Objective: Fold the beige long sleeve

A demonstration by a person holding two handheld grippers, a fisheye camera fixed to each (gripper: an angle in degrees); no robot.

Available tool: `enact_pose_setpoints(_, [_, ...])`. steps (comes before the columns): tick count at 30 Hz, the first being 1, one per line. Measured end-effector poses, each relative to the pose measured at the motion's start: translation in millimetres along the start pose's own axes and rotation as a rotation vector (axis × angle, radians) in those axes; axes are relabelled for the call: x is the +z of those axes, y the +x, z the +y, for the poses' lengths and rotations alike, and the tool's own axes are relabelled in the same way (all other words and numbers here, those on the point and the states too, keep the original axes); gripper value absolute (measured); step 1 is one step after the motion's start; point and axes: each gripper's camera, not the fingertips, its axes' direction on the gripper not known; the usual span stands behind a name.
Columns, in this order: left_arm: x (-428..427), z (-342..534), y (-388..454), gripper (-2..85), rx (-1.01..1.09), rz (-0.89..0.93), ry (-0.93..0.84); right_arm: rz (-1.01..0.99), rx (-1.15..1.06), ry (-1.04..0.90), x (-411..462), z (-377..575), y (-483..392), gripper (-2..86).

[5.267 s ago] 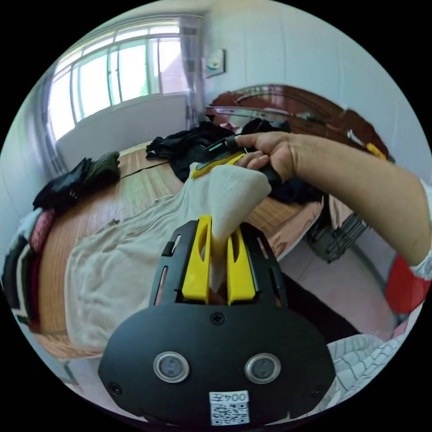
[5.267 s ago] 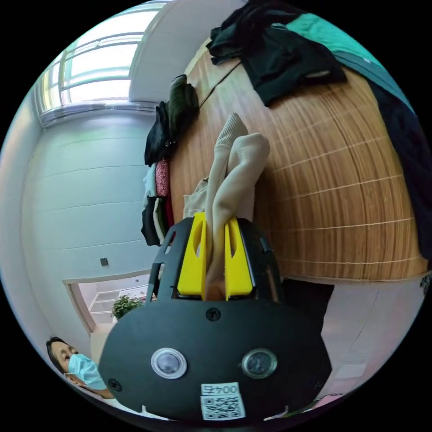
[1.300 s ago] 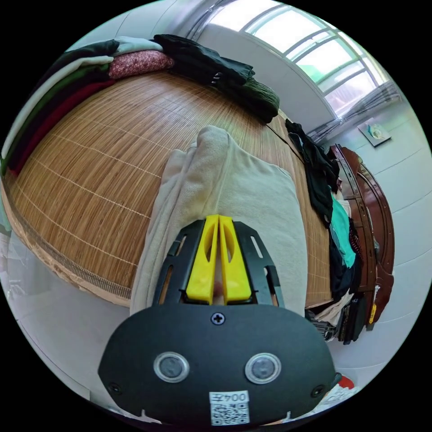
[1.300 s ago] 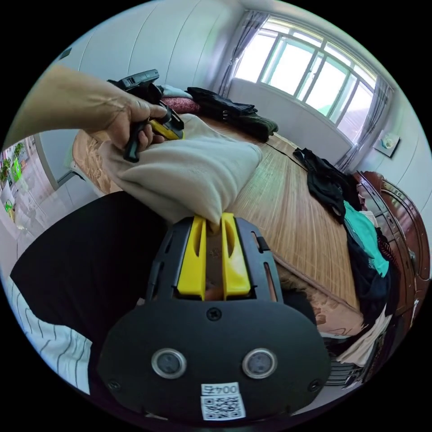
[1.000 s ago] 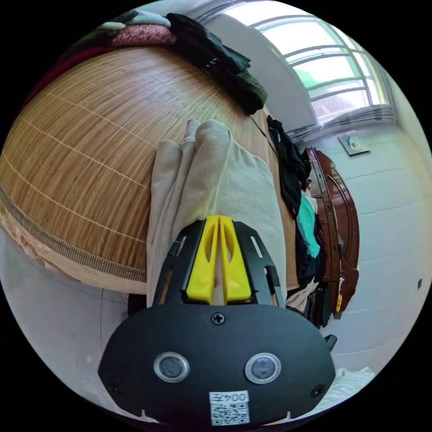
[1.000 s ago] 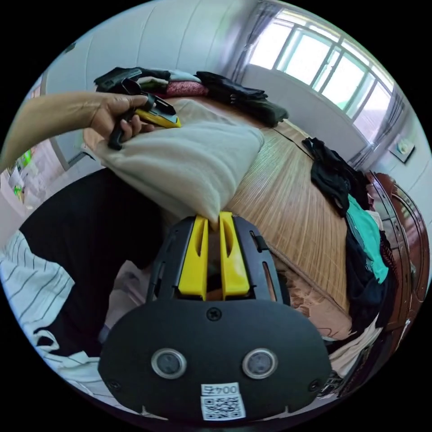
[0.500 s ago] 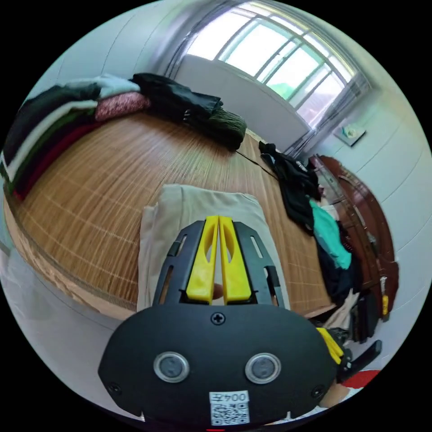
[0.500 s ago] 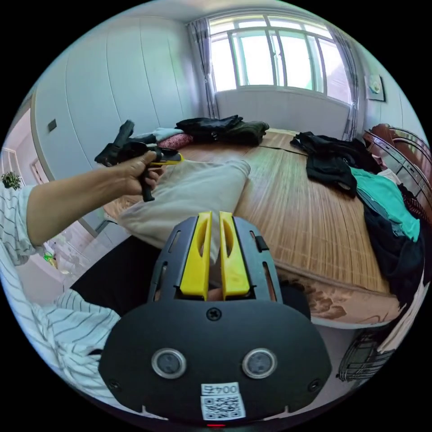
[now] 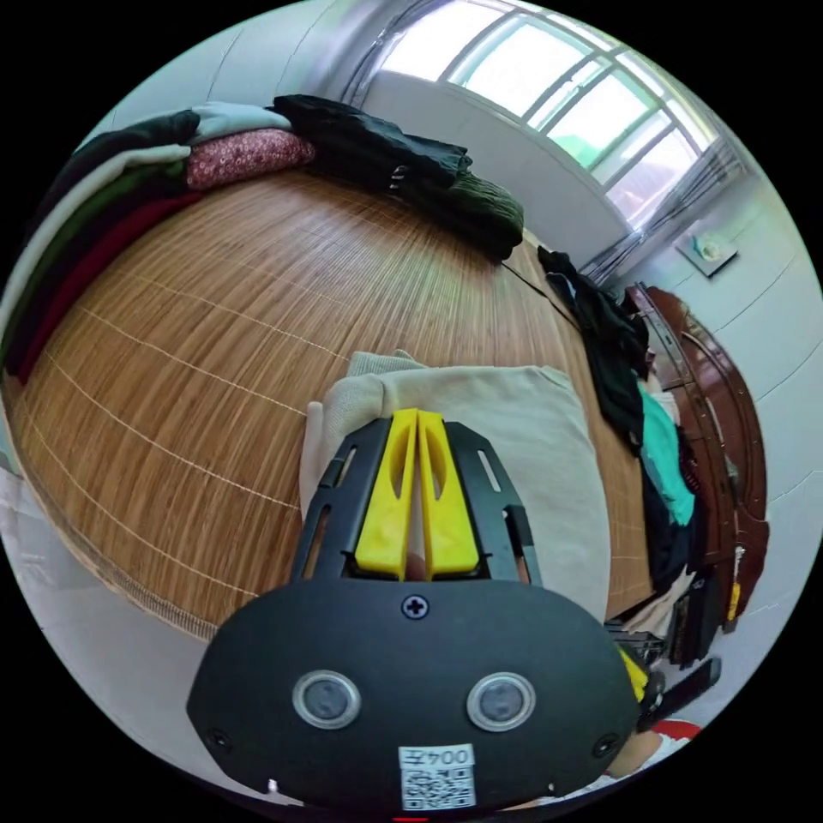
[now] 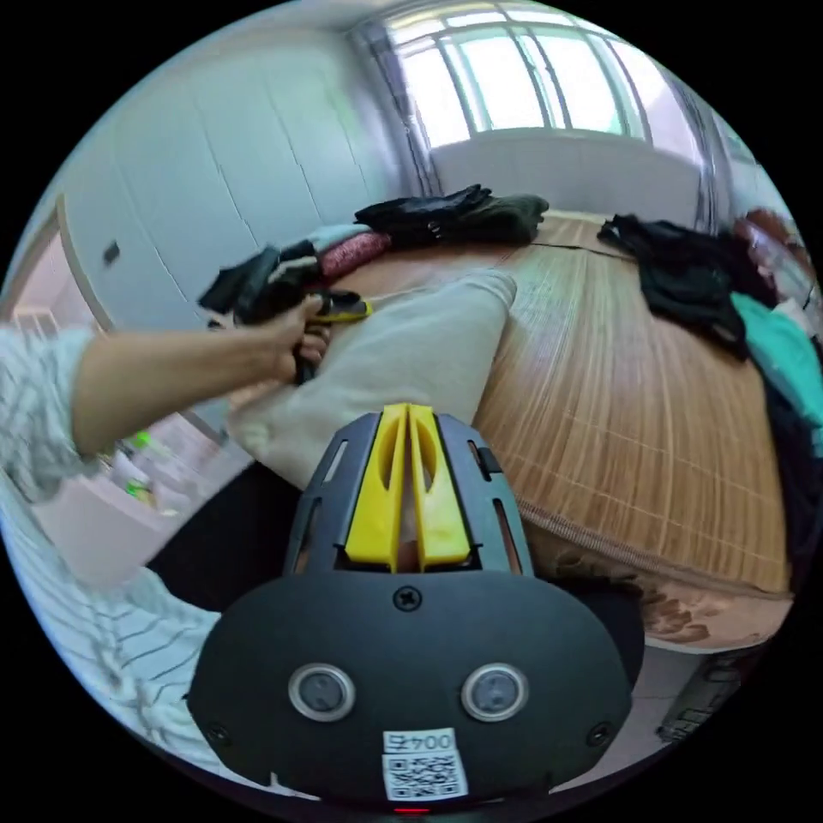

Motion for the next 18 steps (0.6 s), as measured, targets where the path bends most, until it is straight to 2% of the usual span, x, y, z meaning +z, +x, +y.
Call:
enact_pose_setpoints(1, [-5, 0, -6, 0.1, -0.011, 0.032, 0.007, -0.106, 0.054, 0.003, -9, -12, 33, 1.5])
enact_pose_setpoints(4, [-18, 1, -5, 0.1, -0.015, 0.063, 0.027, -0.260, 0.260, 0.033, -17, -50, 130, 5.8])
enact_pose_setpoints(8, [-34, -4, 3, 0.1, -0.021, 0.092, 0.034, -0.569, 0.496, -0.092, 32, -113, 257, 10.6])
enact_pose_setpoints(13, [-54, -10, 16, 0.1, -0.023, 0.113, 0.044, -0.600, 0.547, -0.242, 91, -168, 314, 11.2])
enact_pose_setpoints(18, [-74, -18, 37, 0.1, -0.016, 0.120, 0.041, -0.642, 0.514, -0.409, 138, -197, 319, 7.7])
